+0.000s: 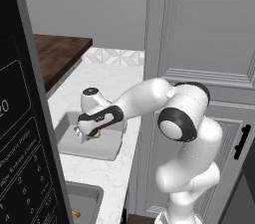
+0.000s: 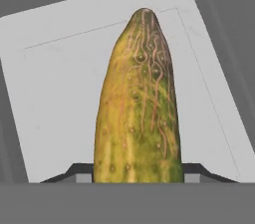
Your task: Place one cucumber and one chicken drumstick in each tupperware on the nearby counter, to pack two identical lunches.
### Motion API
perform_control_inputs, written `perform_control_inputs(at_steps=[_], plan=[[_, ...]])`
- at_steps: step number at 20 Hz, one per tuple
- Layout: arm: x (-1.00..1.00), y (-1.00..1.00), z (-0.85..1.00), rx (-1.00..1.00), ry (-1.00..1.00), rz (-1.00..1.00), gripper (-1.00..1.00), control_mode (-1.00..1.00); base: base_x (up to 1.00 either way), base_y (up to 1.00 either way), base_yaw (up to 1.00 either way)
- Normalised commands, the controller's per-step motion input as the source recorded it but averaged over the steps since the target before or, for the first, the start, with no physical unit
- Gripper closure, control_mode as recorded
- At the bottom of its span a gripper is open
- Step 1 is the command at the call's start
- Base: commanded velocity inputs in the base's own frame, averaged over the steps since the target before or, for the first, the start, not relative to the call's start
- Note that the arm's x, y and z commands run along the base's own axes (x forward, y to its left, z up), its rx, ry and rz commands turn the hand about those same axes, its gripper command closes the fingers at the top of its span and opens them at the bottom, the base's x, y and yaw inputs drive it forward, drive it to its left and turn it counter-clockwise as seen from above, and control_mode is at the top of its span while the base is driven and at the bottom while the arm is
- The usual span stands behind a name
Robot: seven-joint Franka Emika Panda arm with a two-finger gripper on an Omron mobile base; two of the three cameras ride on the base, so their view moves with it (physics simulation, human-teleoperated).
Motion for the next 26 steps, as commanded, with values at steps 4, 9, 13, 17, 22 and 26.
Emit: perform_control_inputs(at_steps=[4,9,13,17,22,26], plan=[[0.11,0.07,-0.1,0.0,0.0,0.05,1.0,-1.0,0.0,0.0,0.0],[0.01,0.01,0.0,0.0,0.0,0.03,-1.0,-1.0,0.0,0.0,0.0],[-0.05,0.0,0.0,0.0,-0.01,0.0,-1.0,-1.0,0.0,0.0,0.0],[-0.02,0.0,0.04,0.0,-0.03,0.0,-1.0,-1.0,0.0,0.0,0.0],[-0.25,-0.31,0.36,0.0,-0.05,-0.15,-1.0,-1.0,0.0,0.0,0.0],[-0.34,-0.47,0.52,0.0,-0.07,-0.2,-1.0,-1.0,0.0,0.0,0.0]])
